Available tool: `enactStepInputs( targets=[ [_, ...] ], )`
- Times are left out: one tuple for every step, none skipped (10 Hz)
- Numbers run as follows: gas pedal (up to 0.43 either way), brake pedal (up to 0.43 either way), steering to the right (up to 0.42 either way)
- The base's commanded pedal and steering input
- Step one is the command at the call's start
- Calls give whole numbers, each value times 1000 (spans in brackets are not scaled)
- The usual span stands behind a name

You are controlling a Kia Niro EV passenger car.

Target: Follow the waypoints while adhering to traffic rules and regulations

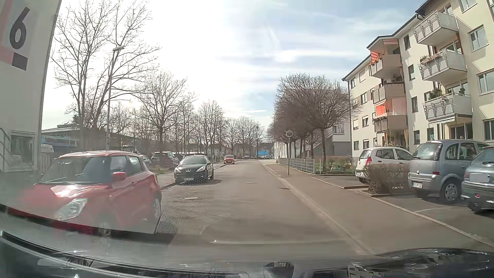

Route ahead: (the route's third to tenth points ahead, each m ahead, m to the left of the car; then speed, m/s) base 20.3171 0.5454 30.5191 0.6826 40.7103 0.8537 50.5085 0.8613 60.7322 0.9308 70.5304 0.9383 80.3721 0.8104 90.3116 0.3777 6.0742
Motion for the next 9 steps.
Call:
enactStepInputs(
  targets=[
    [177, 0, 0],
    [177, 0, 0],
    [177, 0, 0],
    [177, 0, 0],
    [177, 0, 0],
    [177, 0, 0],
    [177, 0, 0],
    [177, 0, 0],
    [169, 0, 0]
  ],
)
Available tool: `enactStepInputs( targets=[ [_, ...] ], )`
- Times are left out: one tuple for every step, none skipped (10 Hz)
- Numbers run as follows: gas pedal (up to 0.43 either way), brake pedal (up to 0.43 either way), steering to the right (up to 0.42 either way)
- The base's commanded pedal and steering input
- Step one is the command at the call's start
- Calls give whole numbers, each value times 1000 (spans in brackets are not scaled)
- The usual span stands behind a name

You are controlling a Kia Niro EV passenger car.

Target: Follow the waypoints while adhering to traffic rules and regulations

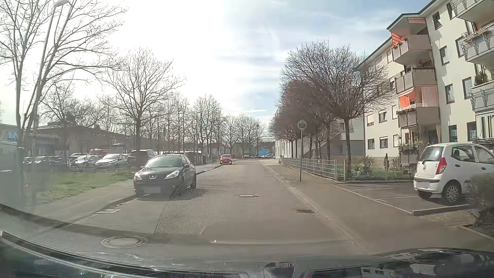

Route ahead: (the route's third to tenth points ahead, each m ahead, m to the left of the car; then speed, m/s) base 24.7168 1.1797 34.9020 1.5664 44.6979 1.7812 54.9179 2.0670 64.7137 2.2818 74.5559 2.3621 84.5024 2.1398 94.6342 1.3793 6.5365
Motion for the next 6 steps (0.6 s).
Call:
enactStepInputs(
  targets=[
    [157, 0, 0],
    [150, 0, 0],
    [138, 0, 0],
    [130, 0, 0],
    [130, 0, 0],
    [130, 0, 0]
  ],
)
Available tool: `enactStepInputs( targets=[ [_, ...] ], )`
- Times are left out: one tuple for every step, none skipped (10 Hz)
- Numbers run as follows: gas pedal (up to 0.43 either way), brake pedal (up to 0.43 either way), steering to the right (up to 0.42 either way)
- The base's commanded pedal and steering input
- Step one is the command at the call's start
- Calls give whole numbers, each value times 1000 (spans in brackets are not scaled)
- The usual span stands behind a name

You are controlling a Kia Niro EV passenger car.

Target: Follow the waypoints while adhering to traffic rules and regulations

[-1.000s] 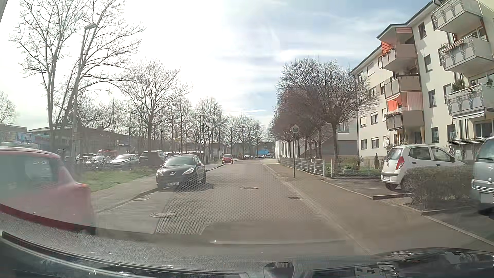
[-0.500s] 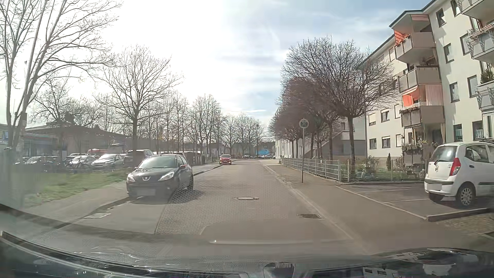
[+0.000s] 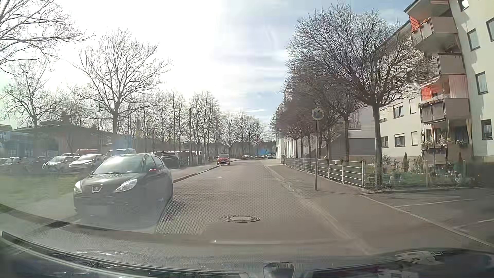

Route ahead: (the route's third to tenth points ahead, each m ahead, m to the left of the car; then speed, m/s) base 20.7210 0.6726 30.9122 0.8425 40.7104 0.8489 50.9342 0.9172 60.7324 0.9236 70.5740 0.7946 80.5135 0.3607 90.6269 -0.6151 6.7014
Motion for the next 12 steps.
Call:
enactStepInputs(
  targets=[
    [130, 0, 0],
    [130, 0, 0],
    [130, 0, 0],
    [130, 0, 0],
    [130, 0, 0],
    [138, 0, 0],
    [138, 0, 1],
    [138, 0, 0],
    [138, 0, 0],
    [138, 0, 0],
    [138, 0, 0],
    [138, 0, 0]
  ],
)
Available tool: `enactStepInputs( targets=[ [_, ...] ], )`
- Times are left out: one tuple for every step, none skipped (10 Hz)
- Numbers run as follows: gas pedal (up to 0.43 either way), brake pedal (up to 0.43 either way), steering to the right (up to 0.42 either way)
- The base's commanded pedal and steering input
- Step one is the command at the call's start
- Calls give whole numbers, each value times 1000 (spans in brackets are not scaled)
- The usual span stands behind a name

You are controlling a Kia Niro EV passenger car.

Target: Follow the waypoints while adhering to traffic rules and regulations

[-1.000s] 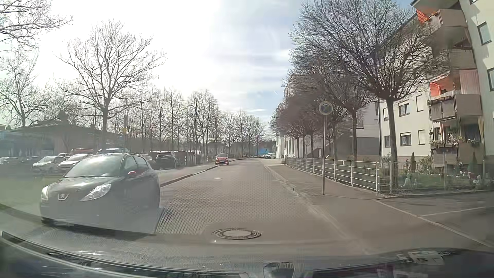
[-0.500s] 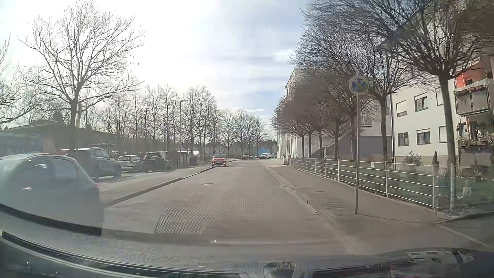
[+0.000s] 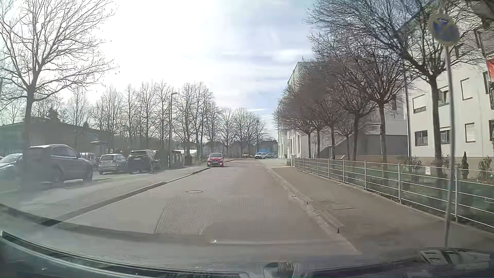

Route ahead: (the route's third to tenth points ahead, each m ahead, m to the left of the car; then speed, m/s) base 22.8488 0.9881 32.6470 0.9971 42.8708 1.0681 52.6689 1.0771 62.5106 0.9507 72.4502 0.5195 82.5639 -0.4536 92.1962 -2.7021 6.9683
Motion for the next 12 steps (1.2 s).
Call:
enactStepInputs(
  targets=[
    [138, 0, 0],
    [138, 0, -14],
    [138, 0, -25],
    [138, 0, -25],
    [138, 0, -20],
    [138, 0, -15],
    [138, 0, -15],
    [138, 0, -13],
    [138, 0, -8],
    [138, 0, -2],
    [138, 0, -2],
    [138, 0, -2]
  ],
)
